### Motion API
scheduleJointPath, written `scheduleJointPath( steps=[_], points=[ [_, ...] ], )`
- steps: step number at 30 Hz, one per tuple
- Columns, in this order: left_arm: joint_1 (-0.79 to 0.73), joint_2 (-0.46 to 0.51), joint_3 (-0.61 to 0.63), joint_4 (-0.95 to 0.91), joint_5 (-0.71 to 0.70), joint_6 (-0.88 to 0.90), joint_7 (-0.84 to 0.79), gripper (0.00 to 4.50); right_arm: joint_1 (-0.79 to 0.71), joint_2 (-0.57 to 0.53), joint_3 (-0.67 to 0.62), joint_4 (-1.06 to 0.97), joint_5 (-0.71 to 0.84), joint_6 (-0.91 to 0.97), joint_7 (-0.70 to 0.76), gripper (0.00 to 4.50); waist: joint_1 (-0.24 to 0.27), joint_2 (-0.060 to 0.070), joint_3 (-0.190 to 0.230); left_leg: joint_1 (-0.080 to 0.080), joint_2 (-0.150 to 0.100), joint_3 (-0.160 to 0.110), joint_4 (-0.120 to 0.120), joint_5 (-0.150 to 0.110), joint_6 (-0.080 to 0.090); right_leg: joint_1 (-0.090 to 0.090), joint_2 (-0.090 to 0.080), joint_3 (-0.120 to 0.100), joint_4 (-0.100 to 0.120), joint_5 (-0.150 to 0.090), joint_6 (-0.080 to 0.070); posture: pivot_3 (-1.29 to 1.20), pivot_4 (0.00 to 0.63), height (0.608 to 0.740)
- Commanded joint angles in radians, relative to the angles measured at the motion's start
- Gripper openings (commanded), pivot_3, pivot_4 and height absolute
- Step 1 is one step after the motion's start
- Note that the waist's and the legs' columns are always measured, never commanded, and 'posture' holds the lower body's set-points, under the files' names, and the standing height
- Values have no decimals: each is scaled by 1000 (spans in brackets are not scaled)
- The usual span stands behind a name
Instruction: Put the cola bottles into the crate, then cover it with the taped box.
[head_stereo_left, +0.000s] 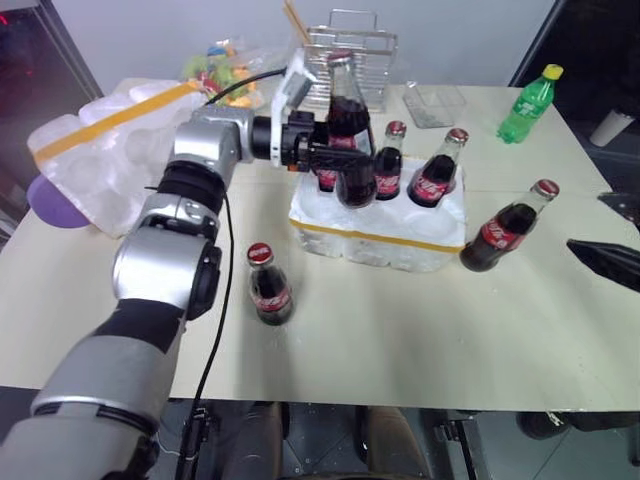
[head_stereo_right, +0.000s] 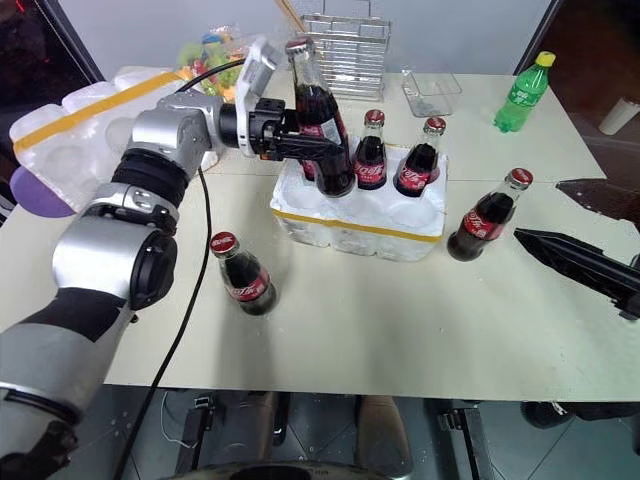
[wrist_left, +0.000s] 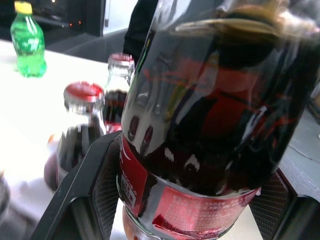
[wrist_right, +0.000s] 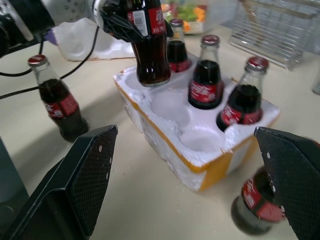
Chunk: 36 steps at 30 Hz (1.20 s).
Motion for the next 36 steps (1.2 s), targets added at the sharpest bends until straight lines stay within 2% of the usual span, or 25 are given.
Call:
scheduleJointPath(
  steps=[1, 13, 19, 24, 26, 28, 36],
  points=[
    [-69, -18, 46, 6, -13, -57, -8, 2790, 22, 5, -76, -22, 44, -5, -29, 4500, -1, 0, 0, 0, 0, 0, 0, 0, 0, 0, 0, 0, 0, 0, 0, 0, 150, 739],
    [-16, -96, 37, 66, 57, -180, 62, 2790, 51, -1, -76, -7, 93, -47, -105, 4500, -3, 0, 0, 0, 0, 0, 0, 0, 0, 0, 0, 0, 0, 0, 0, 0, 150, 739],
    [47, -105, -8, 70, 136, -260, 68, 2790, 60, 2, -60, 1, 92, -73, -119, 4500, -3, 0, 0, 0, 0, 0, 0, 0, 0, 0, 0, 0, 0, 0, 0, 0, 150, 739],
    [58, -94, -19, 72, 159, -247, 33, 2790, 58, 1, -30, 12, 71, -102, -129, 4500, -9, 0, 0, 1, 0, 0, 0, 0, 0, 0, 0, 0, 0, 0, 0, 0, 150, 739],
    [57, -89, -19, 71, 165, -244, 27, 3849, 52, -3, -18, 21, 71, -112, -135, 4500, -9, 0, 0, 2, 0, 0, -1, 0, 0, 0, 0, 0, 0, 0, 0, 0, 150, 739],
    [58, -80, -17, 68, 171, -251, 30, 4442, 49, -3, -2, 24, 68, -124, -139, 4500, -7, 0, 0, 2, 0, 0, -1, 0, 0, 0, 0, 0, 1, 0, 0, 0, 150, 739],
    [29, -8, 27, 34, 124, -160, -17, 4442, 37, -7, 62, 39, 53, -165, -134, 4500, -2, 0, 0, 2, 0, 0, 1, 0, 0, 2, 0, 0, 0, 0, 0, 0, 150, 739]
  ],
)
